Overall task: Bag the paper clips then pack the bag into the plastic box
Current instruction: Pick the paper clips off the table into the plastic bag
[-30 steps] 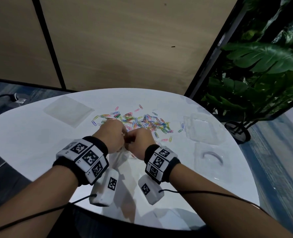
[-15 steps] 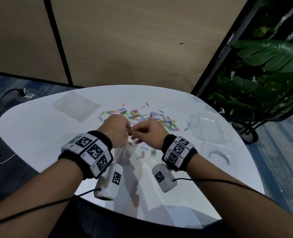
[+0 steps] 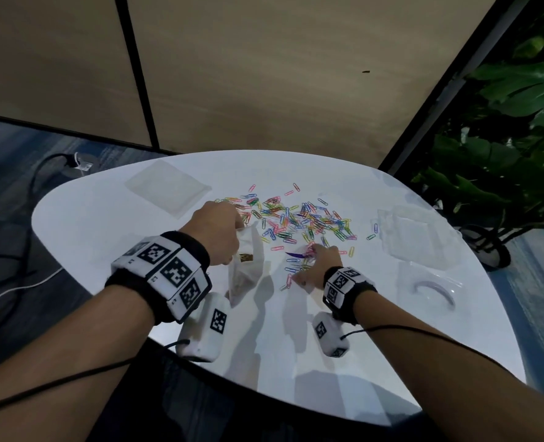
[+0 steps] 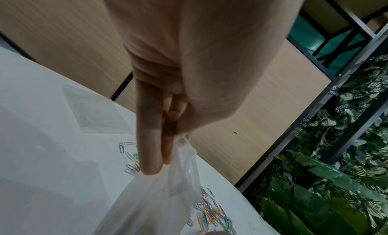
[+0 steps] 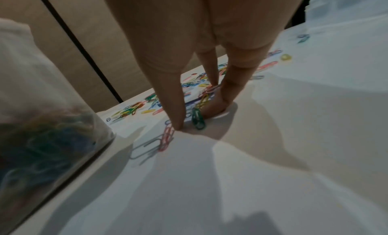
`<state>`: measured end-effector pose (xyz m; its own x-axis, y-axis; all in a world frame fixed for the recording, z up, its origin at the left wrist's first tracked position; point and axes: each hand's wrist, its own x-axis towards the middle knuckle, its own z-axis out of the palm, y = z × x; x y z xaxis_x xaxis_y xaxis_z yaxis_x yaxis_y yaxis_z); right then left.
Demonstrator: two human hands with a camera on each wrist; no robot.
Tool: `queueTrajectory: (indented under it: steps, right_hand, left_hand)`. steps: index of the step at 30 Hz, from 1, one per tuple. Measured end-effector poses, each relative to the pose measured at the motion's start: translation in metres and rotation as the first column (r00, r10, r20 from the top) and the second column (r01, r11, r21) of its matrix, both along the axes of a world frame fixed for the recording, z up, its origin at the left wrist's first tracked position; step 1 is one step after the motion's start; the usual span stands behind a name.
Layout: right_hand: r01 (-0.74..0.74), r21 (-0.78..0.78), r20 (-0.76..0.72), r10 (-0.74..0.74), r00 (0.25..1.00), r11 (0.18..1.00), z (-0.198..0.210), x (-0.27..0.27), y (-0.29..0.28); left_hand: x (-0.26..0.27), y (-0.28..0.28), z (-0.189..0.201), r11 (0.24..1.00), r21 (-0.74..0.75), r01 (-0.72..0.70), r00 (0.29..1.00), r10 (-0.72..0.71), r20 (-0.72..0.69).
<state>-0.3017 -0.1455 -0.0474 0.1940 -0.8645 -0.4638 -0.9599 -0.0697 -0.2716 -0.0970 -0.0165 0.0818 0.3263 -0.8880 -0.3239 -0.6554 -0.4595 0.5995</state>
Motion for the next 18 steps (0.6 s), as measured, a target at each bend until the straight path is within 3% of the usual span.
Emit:
queueTrajectory:
  steps: [5, 12, 15, 18]
  right_hand:
    - [0.019, -0.108, 0.118, -0.006, 0.993, 0.994, -0.008, 0.016, -0.018]
    - [-0.270, -0.210, -0.075, 0.260, 0.963, 0.939, -0.013, 0.027, -0.029]
    - [-0.286, -0.317, -0.101, 0.267, 0.958, 0.904, -0.011, 0.028, -0.027]
    - [-0.260, -0.317, -0.104, 0.239, 0.965, 0.912, -0.006, 0.025, -0.028]
  left_hand:
    - [0.003, 0.000, 0.000, 1.000, -0.006, 0.004, 1.000, -0.004, 0.006]
    - [0.007, -0.002, -0.006, 1.000, 0.002, 0.002, 1.000, -0.003, 0.017]
    - [0.006, -0.003, -0.006, 1.000, 0.008, 0.004, 1.000, -0.005, 0.020]
    - [0.005, -0.003, -0.005, 1.000, 0.017, 0.015, 0.999, -0.016, 0.033]
